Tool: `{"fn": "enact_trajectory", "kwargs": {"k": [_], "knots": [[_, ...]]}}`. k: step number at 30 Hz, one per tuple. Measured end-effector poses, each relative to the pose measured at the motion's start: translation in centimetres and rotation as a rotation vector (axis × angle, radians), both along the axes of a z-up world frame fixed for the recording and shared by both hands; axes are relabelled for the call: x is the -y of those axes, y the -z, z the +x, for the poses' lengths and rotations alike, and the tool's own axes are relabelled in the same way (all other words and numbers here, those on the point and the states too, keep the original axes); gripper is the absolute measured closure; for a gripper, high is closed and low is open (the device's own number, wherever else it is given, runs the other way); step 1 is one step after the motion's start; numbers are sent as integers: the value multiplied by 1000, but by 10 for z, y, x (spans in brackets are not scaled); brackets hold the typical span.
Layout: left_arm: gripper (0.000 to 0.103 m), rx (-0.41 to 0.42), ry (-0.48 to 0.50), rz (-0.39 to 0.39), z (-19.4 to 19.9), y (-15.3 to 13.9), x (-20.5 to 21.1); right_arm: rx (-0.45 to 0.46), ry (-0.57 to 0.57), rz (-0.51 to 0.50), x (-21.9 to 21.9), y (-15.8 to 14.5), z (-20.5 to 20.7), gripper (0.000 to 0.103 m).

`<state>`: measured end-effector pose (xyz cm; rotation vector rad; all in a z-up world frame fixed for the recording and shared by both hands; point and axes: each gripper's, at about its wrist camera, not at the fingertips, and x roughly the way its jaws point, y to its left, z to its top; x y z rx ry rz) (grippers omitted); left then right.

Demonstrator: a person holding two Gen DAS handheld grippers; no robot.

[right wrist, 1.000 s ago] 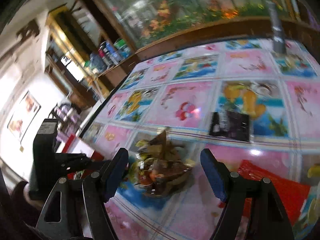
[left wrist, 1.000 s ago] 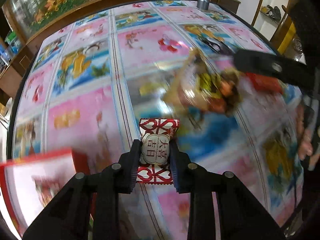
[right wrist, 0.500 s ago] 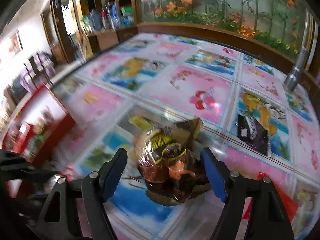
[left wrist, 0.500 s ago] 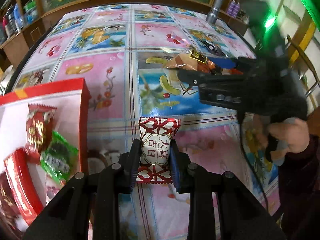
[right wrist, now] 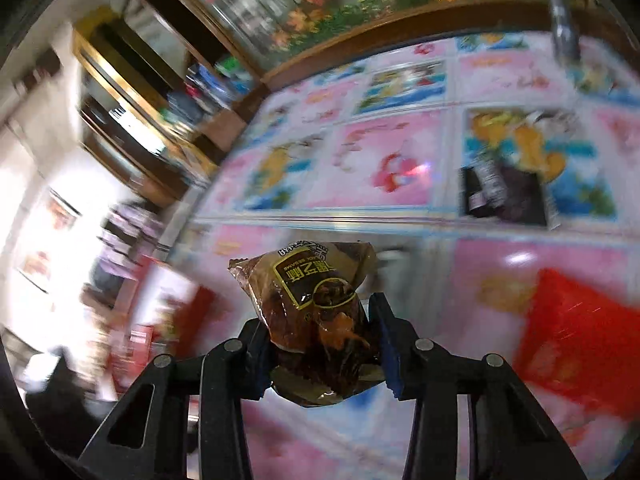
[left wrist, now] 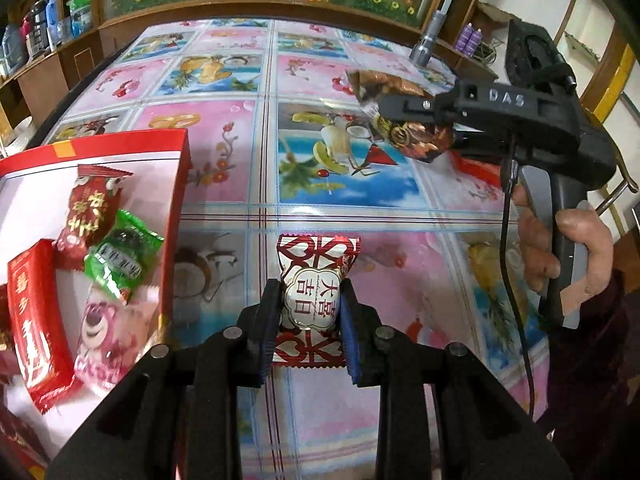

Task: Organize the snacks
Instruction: 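Carry both packets to the box and release them with both tools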

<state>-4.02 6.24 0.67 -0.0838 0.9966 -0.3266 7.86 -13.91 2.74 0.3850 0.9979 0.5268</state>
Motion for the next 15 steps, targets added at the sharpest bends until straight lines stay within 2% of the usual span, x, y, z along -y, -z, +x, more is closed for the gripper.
{"fn": "enact_trajectory", "kwargs": {"k": [6, 10, 15], "knots": [[78, 78, -17, -22, -21, -24, -15, -39, -66, 307, -9, -2, -8, 60], [78, 148, -46, -10, -35, -43, -31, -40, -98, 401, -25, -4, -14, 60], [78, 216, -113, 15, -48, -58, -64, -26, -139, 454, -52, -8, -20, 61]]}}
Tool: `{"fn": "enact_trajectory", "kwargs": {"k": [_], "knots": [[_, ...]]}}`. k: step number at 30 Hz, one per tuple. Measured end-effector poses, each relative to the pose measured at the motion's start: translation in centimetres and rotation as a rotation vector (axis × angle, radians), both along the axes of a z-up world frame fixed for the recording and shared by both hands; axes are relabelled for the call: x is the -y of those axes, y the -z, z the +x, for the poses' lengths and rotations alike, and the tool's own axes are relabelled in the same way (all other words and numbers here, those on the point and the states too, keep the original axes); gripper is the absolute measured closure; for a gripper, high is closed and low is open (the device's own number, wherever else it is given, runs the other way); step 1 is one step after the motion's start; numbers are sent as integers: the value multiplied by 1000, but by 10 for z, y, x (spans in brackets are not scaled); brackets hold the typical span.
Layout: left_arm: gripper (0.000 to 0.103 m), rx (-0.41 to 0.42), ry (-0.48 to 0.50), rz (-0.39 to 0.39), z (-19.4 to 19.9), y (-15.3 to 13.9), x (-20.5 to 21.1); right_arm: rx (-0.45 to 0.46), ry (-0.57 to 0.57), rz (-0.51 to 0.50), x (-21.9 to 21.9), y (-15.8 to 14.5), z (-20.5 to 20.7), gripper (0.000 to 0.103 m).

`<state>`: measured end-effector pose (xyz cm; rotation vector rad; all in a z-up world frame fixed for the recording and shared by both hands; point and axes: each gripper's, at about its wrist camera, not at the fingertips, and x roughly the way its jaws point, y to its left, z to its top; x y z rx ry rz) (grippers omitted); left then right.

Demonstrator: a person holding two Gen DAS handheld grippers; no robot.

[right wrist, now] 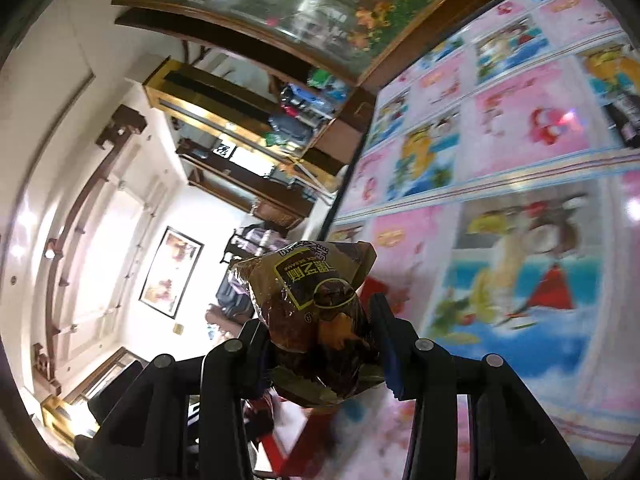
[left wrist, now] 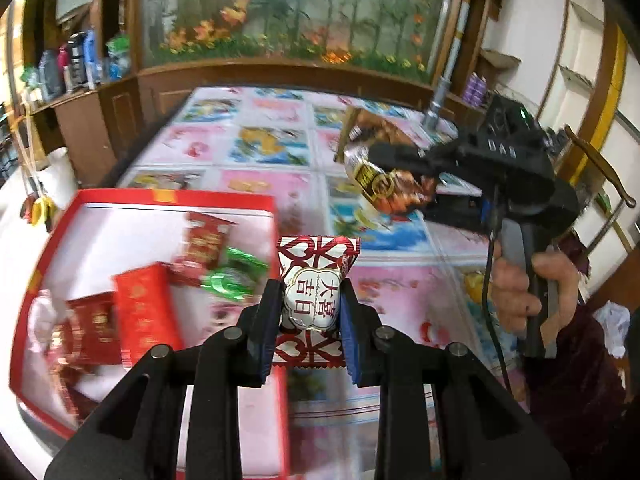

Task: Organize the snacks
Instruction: 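Carry both packets to the box and release them with both tools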

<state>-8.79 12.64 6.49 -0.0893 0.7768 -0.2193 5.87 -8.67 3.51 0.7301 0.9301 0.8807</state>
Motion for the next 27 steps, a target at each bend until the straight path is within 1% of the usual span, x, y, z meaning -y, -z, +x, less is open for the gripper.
{"fn": "enact_trajectory", "kwargs": {"k": [3, 7, 10, 12, 14, 22, 27], "knots": [[78, 18, -56, 17, -2, -1, -23, 16, -24, 1, -26, -1, -3, 61], [78, 22, -134, 33, -1, 5, -52, 20, -53, 15, -63, 0, -6, 60], [78, 19, -199, 48, -2, 11, -74, 25, -81, -10, -101, 3, -12, 60], [78, 12, -231, 37, -3, 16, -90, 28, -96, -30, -119, 5, -16, 60], [78, 8, -252, 31, -5, 19, -100, 28, -110, -46, -139, 8, -18, 60], [78, 26, -309, 48, -10, 25, -125, 32, -140, -99, -185, 17, -24, 60], [78, 6, -320, 53, -5, 33, -131, 36, -143, -137, -198, 23, -28, 58]]}}
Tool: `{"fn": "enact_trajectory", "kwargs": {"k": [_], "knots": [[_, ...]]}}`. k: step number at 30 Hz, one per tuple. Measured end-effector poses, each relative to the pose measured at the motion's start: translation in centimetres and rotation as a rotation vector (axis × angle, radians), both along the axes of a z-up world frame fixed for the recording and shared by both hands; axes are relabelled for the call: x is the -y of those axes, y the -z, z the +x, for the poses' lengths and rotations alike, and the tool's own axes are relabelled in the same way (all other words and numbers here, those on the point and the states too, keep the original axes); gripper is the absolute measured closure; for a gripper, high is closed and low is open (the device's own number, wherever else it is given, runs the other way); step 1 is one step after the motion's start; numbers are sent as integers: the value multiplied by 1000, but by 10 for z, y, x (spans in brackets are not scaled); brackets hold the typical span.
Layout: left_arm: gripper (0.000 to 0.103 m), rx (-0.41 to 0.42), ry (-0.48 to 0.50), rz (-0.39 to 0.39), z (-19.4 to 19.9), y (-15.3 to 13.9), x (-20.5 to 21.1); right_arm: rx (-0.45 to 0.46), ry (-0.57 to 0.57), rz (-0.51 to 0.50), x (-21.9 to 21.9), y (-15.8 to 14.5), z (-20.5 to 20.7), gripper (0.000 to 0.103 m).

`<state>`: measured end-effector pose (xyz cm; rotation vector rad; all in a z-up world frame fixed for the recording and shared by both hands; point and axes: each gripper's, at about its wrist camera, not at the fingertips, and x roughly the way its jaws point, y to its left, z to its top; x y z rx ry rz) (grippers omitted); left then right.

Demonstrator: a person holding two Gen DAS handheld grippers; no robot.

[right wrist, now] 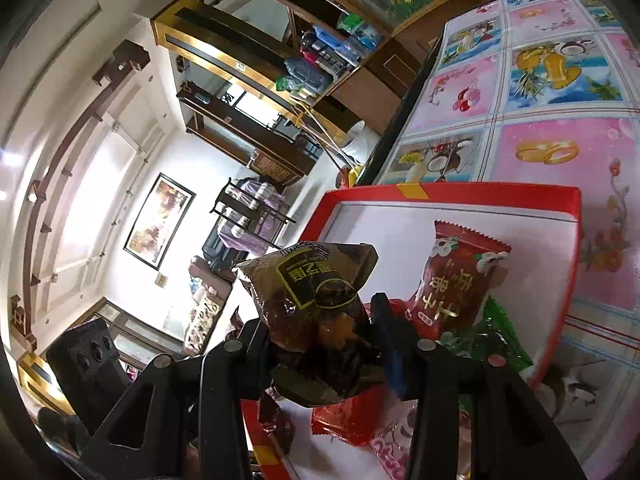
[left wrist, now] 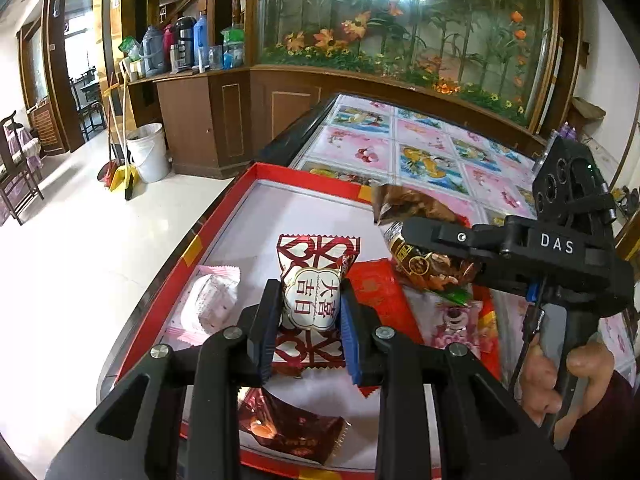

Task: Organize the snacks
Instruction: 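Carry both packets to the box and release them with both tools, then move both open tools back over the snack pile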

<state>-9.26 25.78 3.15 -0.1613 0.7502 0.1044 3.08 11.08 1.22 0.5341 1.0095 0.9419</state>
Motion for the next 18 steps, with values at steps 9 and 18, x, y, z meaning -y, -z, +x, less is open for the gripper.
{"fn": "enact_trajectory", "kwargs": {"k": [9, 18], "knots": [[59, -63, -53, -5, 5, 15, -8, 31, -14, -16, -3, -5, -1, 38], [36, 10, -89, 67, -5, -11, 1, 70, 58, 44, 41, -23, 10, 33]]}}
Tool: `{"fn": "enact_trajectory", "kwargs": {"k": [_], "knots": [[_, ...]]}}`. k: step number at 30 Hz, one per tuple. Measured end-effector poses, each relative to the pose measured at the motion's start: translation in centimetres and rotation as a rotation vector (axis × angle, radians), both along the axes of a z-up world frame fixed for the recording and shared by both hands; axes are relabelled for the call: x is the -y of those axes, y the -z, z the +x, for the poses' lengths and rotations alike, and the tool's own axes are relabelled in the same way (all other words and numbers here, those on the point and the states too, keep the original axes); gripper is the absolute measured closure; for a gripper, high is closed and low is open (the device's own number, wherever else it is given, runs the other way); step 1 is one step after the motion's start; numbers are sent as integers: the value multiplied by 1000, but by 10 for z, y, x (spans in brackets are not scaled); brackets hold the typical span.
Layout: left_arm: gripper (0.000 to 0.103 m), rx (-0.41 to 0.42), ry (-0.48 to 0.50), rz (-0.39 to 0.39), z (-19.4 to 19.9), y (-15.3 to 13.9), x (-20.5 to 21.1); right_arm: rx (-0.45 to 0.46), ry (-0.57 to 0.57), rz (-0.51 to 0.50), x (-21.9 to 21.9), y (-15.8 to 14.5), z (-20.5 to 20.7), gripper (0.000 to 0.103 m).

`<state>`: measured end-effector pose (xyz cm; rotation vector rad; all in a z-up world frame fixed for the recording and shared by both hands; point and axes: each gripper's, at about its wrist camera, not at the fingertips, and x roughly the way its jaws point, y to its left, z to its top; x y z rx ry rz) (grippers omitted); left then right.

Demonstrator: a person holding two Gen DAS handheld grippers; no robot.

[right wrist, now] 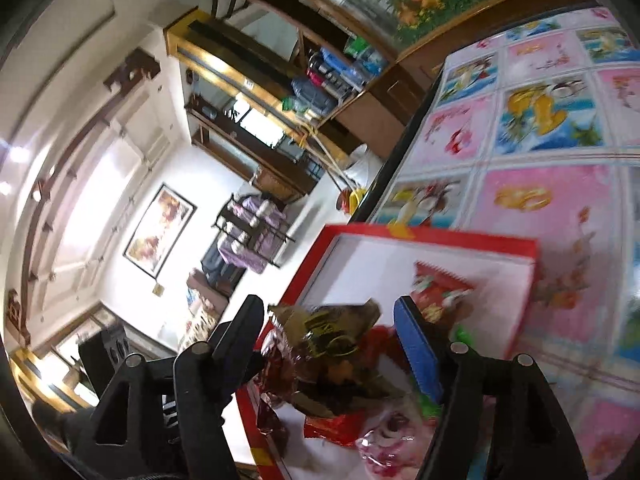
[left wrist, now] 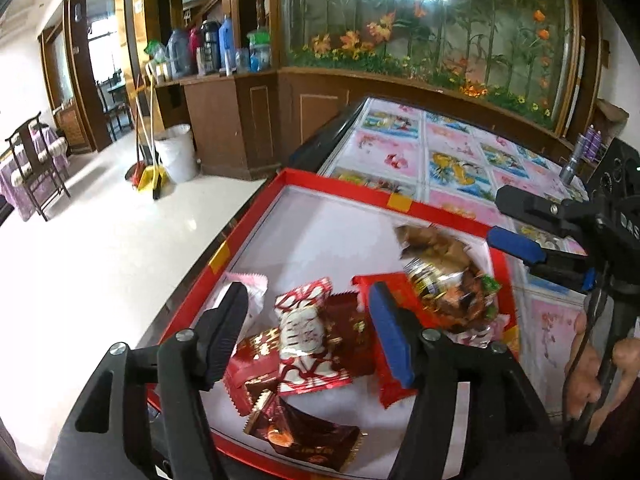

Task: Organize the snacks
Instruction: 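Move both open tools back over the snack pile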

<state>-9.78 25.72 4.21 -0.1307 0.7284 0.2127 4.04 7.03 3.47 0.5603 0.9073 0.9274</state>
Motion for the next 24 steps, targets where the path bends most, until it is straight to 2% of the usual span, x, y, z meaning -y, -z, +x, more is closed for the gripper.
{"fn": "enact_trajectory", "kwargs": {"k": [1, 6, 10, 14, 17, 19, 24], "knots": [[31, 8, 4, 5, 0, -4, 3, -4, 28, 12, 11, -2, 4, 33], [30, 44, 74, 41, 1, -20, 32, 12, 120, 13, 60, -15, 13, 31], [27, 41, 153, 72, 8, -23, 65, 48, 231, -22, 122, -26, 23, 29], [27, 9, 228, 101, 16, -17, 98, 58, 409, -34, 204, -33, 35, 28], [27, -16, 274, 129, 20, -15, 120, 21, 498, -38, 263, -32, 41, 27], [27, -21, 292, 141, 21, -15, 129, -4, 550, -85, 300, -31, 43, 27], [27, -45, 314, 157, 27, -10, 148, -98, 600, -140, 362, -17, 45, 26]]}}
